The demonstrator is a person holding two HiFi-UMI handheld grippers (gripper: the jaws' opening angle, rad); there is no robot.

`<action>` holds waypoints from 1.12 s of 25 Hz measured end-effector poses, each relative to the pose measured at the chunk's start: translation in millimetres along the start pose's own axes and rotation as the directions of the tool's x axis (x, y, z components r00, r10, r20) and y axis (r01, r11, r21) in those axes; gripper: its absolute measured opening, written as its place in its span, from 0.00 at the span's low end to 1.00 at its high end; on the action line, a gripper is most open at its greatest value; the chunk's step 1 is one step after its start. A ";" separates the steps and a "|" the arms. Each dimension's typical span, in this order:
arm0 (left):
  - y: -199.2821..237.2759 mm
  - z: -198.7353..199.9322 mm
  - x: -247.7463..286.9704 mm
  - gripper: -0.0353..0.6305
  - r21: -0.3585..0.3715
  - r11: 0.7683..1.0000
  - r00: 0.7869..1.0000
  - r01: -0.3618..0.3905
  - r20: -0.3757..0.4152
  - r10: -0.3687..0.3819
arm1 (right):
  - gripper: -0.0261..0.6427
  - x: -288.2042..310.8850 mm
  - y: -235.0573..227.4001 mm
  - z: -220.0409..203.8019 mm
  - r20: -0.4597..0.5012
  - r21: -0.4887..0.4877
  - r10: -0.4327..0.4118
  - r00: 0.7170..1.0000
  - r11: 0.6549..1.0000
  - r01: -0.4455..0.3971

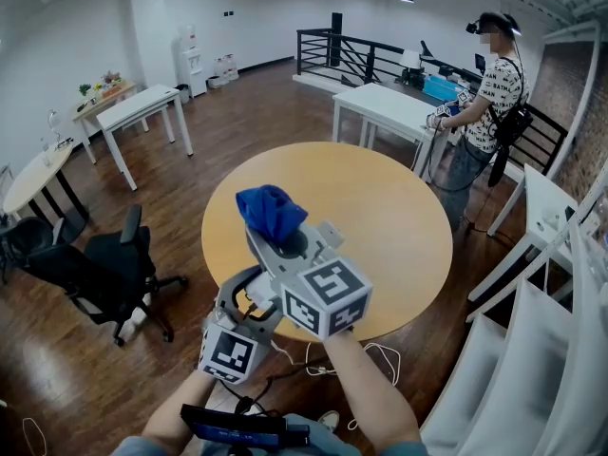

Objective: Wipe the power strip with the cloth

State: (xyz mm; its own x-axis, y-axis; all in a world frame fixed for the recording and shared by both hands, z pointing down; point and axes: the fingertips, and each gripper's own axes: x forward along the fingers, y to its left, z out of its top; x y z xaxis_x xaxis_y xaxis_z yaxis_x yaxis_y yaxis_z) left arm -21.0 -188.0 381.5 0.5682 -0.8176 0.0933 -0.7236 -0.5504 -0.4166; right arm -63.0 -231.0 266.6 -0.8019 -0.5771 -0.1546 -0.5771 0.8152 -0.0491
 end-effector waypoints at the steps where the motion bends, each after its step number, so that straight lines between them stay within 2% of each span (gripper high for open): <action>1: -0.4 -0.2 -0.4 0.48 -0.005 1.000 1.000 0.000 -0.001 0.000 | 0.14 -0.7 -1.7 0.5 0.001 -0.001 -0.004 1.000 1.000 0.004; 11: -1.6 3.4 -2.8 0.48 0.011 1.000 1.000 0.003 0.012 -0.003 | 0.14 -10.4 -26.0 14.4 0.012 -0.041 -0.069 0.998 0.997 0.070; 28: -6.9 6.7 -3.7 0.48 0.027 1.000 0.999 0.015 0.030 -0.016 | 0.14 -41.8 -87.3 46.8 0.087 -0.029 -0.209 0.974 0.977 0.212</action>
State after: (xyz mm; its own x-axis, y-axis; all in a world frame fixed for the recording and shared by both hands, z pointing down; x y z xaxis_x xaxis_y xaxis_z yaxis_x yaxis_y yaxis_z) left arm -15.5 -180.1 378.0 0.5912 -0.8032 0.0733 -0.7037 -0.5581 -0.4398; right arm 28.1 -275.7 231.1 -0.6472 -0.7279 -0.2264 -0.7382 0.6726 -0.0521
